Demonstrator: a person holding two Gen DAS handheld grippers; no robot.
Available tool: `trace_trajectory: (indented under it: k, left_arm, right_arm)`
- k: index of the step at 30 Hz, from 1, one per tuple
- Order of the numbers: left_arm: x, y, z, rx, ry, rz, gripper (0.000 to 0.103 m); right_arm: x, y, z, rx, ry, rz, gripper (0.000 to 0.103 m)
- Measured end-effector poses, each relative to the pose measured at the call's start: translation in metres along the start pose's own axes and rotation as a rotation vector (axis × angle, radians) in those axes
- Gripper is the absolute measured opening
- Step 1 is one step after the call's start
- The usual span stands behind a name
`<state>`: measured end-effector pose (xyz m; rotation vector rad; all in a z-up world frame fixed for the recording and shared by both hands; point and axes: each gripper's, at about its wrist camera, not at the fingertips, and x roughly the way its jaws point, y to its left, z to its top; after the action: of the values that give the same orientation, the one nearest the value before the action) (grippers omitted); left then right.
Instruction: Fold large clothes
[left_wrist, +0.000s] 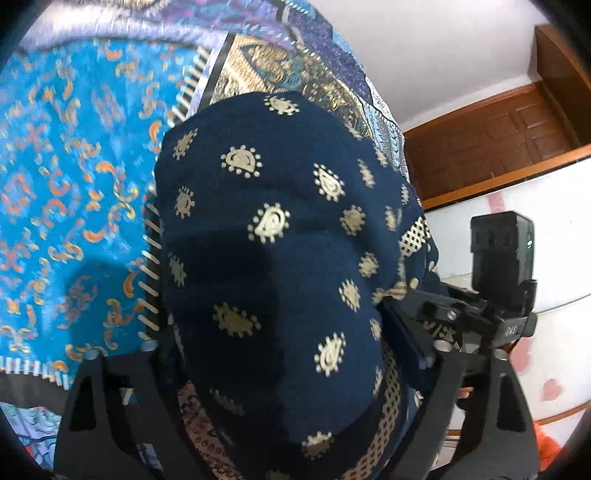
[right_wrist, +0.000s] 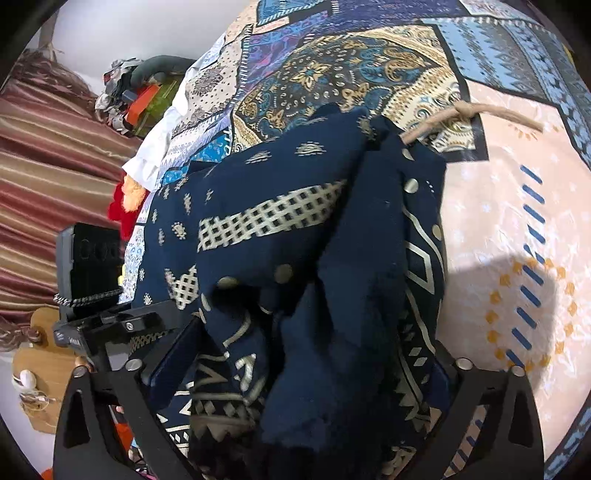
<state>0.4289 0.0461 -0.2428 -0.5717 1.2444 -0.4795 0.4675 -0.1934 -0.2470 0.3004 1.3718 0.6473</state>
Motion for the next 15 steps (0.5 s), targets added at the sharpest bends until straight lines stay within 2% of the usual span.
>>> trace_trajectory:
  k: [1, 2, 4, 7, 10, 15]
  left_arm:
    - [-0.005, -0.004, -0.002, 0.013, -0.008, 0.018, 0.078]
    - [-0.011, -0.01, -0.004, 0.026, -0.021, 0.037, 0.076]
    - [-0.024, -0.021, -0.006, 0.057, -0.048, 0.05, 0.069]
    - [-0.056, -0.044, -0.009, 0.125, -0.107, 0.087, 0.066]
    - [-0.106, -0.061, -0.011, 0.204, -0.197, 0.155, 0.066]
    - [-0.183, -0.069, -0.004, 0.217, -0.307, 0.204, 0.066]
  right_arm:
    - [-0.001, 0.002, 0.0, -0.01, -0.005, 0.005, 0.078]
    - [-0.002, 0.005, 0.001, -0.013, -0.006, 0.011, 0.069]
    - [-0.009, 0.012, 0.004, -0.018, -0.013, 0.027, 0.042]
    - [-0.023, 0.041, 0.007, -0.084, -0.038, 0.027, 0.035]
    - [-0.035, 0.08, 0.01, -0.174, -0.097, -0.006, 0.033]
    - [-0.059, 0.14, 0.03, -0.219, -0.183, 0.057, 0.033]
